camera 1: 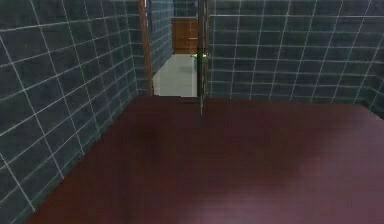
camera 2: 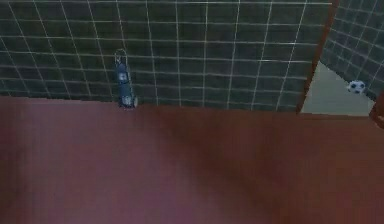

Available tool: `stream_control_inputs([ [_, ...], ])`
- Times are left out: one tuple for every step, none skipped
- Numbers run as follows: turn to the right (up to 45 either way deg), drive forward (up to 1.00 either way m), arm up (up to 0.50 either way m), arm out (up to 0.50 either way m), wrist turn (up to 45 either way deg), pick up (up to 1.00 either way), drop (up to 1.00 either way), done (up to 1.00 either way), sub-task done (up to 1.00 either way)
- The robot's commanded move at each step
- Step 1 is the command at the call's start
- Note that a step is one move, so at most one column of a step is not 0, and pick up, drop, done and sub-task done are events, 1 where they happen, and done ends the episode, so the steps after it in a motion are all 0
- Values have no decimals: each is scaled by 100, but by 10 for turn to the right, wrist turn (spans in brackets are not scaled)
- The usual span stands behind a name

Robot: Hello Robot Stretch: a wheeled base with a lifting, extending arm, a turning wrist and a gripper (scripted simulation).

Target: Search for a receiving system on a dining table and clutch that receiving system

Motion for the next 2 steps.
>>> stream_control_inputs([
  [-120,0,0,0,0,0,0,0,0],
  [0,100,0,0,0,0,0,0,0],
])
